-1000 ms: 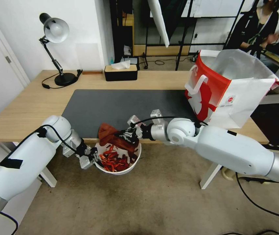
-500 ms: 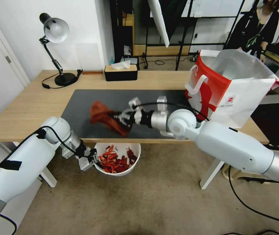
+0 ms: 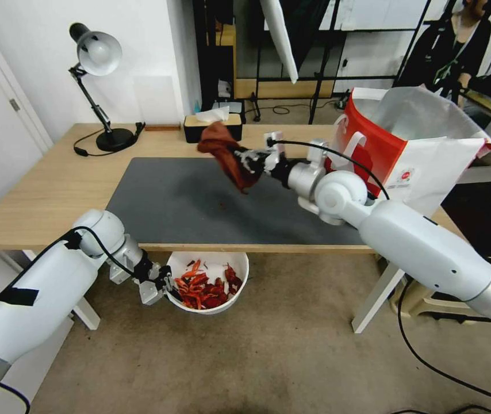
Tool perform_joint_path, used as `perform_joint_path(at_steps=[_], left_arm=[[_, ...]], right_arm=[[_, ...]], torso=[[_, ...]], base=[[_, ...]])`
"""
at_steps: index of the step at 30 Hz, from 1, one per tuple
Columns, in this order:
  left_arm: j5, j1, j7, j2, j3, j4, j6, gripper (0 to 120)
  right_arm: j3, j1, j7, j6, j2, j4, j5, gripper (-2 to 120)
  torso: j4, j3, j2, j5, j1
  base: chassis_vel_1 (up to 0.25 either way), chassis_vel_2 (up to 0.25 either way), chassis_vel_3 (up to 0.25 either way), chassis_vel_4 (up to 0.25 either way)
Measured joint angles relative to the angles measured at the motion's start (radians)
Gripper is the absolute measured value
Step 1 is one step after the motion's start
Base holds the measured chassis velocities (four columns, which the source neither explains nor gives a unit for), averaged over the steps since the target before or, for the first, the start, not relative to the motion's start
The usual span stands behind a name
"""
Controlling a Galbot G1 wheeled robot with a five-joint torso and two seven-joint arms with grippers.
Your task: Sweep shrimp from table into container with towel, then put container into takeout bag.
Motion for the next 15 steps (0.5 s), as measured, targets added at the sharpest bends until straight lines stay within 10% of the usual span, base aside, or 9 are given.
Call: perform_joint_path(at_steps=[15], left_arm=[[0.021, 0.049, 0.0, -0.011, -0.037, 0.002, 0.0, 0]], right_arm=[[0.001, -0.061, 0.066, -0.049, 0.078, -0.167, -0.14, 1]], torso=[[0.0001, 0.0, 0.0, -0.0003, 0.0]], base=[[0.0, 0.0, 0.0, 0.0]])
